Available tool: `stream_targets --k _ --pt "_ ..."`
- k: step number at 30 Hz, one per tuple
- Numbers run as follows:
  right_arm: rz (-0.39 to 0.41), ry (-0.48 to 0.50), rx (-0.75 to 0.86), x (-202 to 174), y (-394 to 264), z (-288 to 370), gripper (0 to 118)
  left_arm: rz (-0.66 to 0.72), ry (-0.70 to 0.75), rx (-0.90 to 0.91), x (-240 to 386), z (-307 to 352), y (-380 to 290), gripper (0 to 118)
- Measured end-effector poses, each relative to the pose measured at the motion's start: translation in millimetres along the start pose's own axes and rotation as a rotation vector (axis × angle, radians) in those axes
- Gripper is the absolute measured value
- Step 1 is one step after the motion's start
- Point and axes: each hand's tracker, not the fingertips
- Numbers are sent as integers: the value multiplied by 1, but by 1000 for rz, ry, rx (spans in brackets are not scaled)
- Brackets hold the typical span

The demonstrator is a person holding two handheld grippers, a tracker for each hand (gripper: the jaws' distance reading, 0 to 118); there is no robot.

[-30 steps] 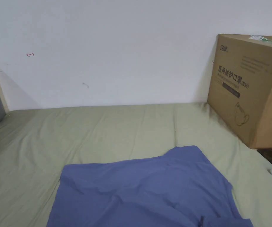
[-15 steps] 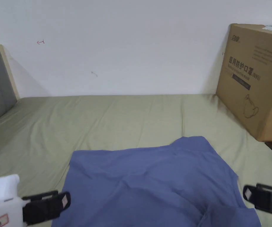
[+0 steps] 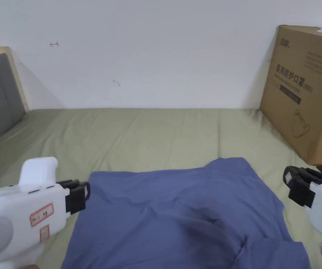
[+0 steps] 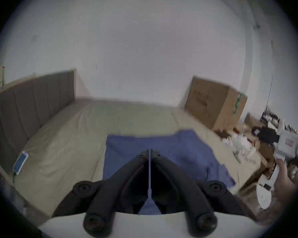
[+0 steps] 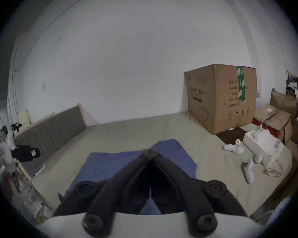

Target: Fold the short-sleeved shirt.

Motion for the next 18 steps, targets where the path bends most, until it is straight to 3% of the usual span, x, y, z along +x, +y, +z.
stream_targets --k 3,6,7,8,9,10,13,16,17,18 --pt "-39 29 -85 13 -11 -8 0 73 40 -396 -33 -35 -21 1" --pt "-80 25 -168 22 -25 -14 0 -70 114 -443 -46 -57 -59 5" --pt "-92 24 -191 25 -30 -16 0 -48 123 -460 -53 -65 -72 21" --pt "-96 25 -206 26 -34 -16 0 -36 134 -494 -59 -76 -88 59" --pt "-102 26 -219 25 -37 -15 0 -43 136 -524 -63 -83 -98 113" --pt "-106 25 -239 27 -41 -17 0 -44 107 -466 -64 -85 -108 117" --pt "-99 13 -278 33 -51 -21 0 -81 172 -566 -64 -106 -130 113" --pt "-91 3 -300 35 -56 -22 0 -19 185 -586 -77 -122 -137 111" --pt "-89 -2 -306 34 -56 -20 0 26 181 -582 -83 -123 -140 104" --pt "-88 -8 -312 35 -57 -20 0 71 187 -577 -88 -123 -143 78"
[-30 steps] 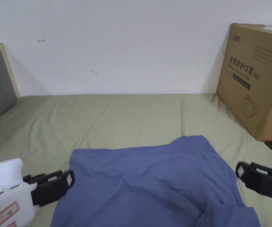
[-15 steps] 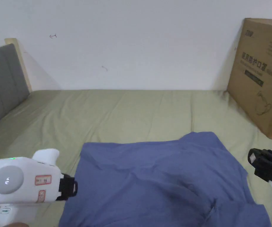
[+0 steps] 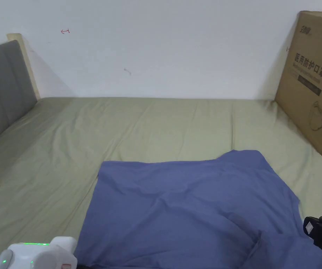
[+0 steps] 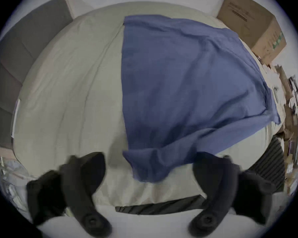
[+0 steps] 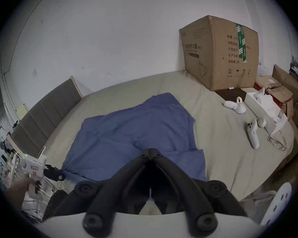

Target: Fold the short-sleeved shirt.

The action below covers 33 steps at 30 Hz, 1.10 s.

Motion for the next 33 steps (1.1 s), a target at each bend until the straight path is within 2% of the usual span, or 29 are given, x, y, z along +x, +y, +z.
stream_targets --k 1,2,3,4,5,7,8,9,10,12,13,14,15,16,18,20,21,22,24,26,28,33 --pt "1 -9 -7 3 -1 0 0 34 50 3 -4 1 -3 71" --pt "1 -20 -11 6 -2 0 0 64 -18 48 -7 5 -1 69" --pt "0 -29 -13 9 -6 1 0 77 -16 54 -8 9 -2 54" --pt "0 -37 -18 15 -7 1 0 70 -24 53 -8 14 -2 34" --pt "-1 -45 -23 21 -8 1 0 69 -71 58 -7 19 -4 9" --pt "-7 -62 -36 35 -12 0 0 105 -174 81 -6 32 -8 5" --pt "-15 -65 -56 44 -14 -3 0 105 -173 89 -5 37 -9 5" --pt "-20 -64 -89 51 -16 -7 6 88 -144 100 -4 43 -9 5" --pt "-22 -62 -145 60 -19 -14 33 87 -134 129 -2 48 -9 5" --pt "-37 -95 -271 74 -29 -31 115 97 -155 153 -2 57 -9 5" --pt "-44 -96 -357 82 -36 -44 118 100 -169 162 4 63 -10 5" --pt "-60 -108 -354 90 -44 -53 118 93 -180 168 11 69 -12 5" --pt "-79 -93 -396 94 -47 -64 118 86 -187 175 14 71 -12 5" --pt "-79 -124 -458 100 -50 -77 118 79 -183 177 19 74 -12 5" --pt "-33 -155 -541 105 -59 -96 118 71 -173 176 17 73 -8 5" --pt "46 -179 -599 104 -71 -99 116 91 -149 147 16 70 -8 5" --pt "77 -189 -618 103 -71 -99 109 96 -143 137 16 69 -9 5" --pt "102 -173 -625 100 -73 -94 96 104 -127 126 10 65 -8 5" --pt "119 -126 -576 93 -69 -79 60 107 -127 111 10 64 -9 5" --pt "99 -59 -568 86 -62 -70 5 109 -140 101 10 63 -11 5" --pt "156 -116 -542 79 -59 -60 5 109 -132 97 11 64 -11 5" --pt "104 -82 -524 88 -50 -37 5 119 -159 96 7 75 -11 5"
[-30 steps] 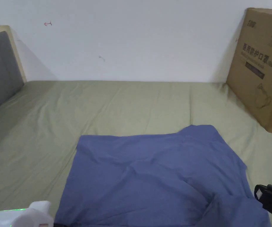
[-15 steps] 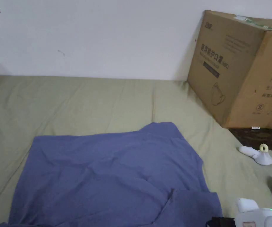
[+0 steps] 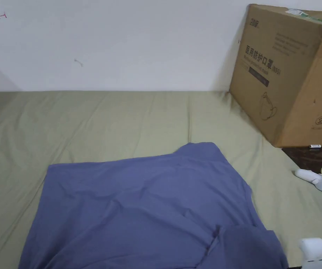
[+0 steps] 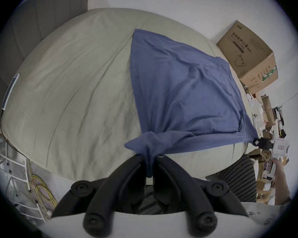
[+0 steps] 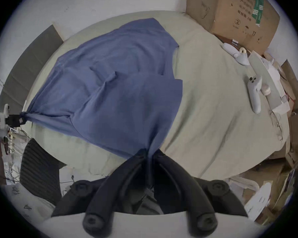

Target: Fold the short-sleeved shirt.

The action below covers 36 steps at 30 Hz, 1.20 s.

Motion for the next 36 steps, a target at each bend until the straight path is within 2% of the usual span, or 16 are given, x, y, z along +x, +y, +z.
stream_targets --k 7,12,19,23,24,25,26,27,28,29,32,36 --pt "-101 72 26 12 8 22 5 32 -47 -9 -5 12 9 5" --pt "-108 76 61 3 78 14 5 67 -56 -17 -7 -12 72 5" --pt "-159 62 14 -2 207 -66 5 127 -42 -34 -4 -81 182 5" --pt "-202 21 -29 -2 236 -116 8 156 -56 -48 -10 -116 207 8" --pt "-211 17 -24 -3 236 -120 12 164 -41 -48 -11 -120 209 23" --pt "-224 -1 10 -4 234 -120 21 168 -7 -43 -11 -122 207 43" --pt "-230 -19 57 0 234 -121 41 164 -1 -34 -12 -122 206 66" --pt "-234 -18 94 0 230 -116 78 166 -4 -23 -14 -119 203 94" --pt "-242 -8 132 -1 224 -109 100 167 -16 2 -15 -115 200 106" --pt "-248 11 175 0 217 -100 112 167 -59 54 -14 -107 193 109" --pt "-244 65 270 -6 195 -65 114 120 -121 181 -6 -78 173 108" --pt "-189 69 424 -30 153 -12 114 -2 -135 382 17 -31 126 108"
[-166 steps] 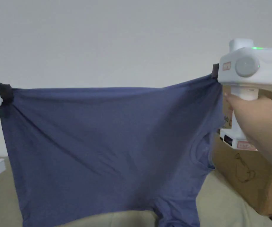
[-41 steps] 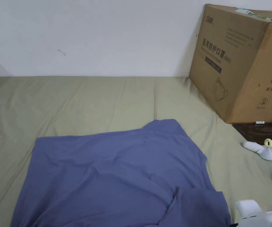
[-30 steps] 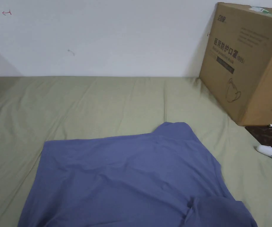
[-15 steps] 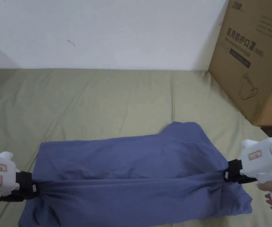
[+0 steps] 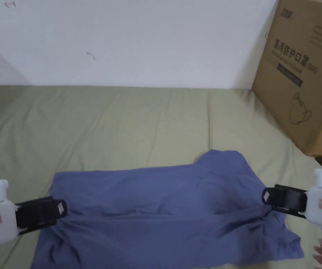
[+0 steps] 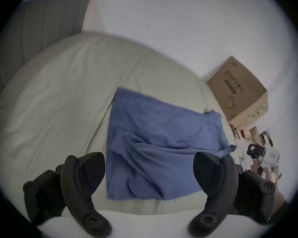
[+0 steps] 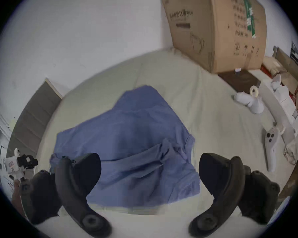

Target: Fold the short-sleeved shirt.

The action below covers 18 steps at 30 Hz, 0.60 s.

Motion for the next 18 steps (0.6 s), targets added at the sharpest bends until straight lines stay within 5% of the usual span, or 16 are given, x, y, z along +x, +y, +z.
stream_targets --k 2,5,7,8,9,13,18 --pt "29 42 86 -16 -15 31 112 -50 -13 88 16 30 -21 103" --pt "70 85 242 -36 -41 71 77 -65 4 188 26 58 -44 46" --pt "102 112 264 -45 -47 79 66 -74 29 196 34 67 -53 35" --pt "114 89 253 -51 -50 80 26 -94 81 228 35 74 -57 4" --pt "113 66 265 -54 -53 82 0 -92 52 215 36 75 -57 0" --pt "46 129 219 -48 -49 71 0 -139 128 122 35 66 -36 0" --pt "30 98 173 -40 -45 54 0 -17 168 -211 -10 -17 -21 0"
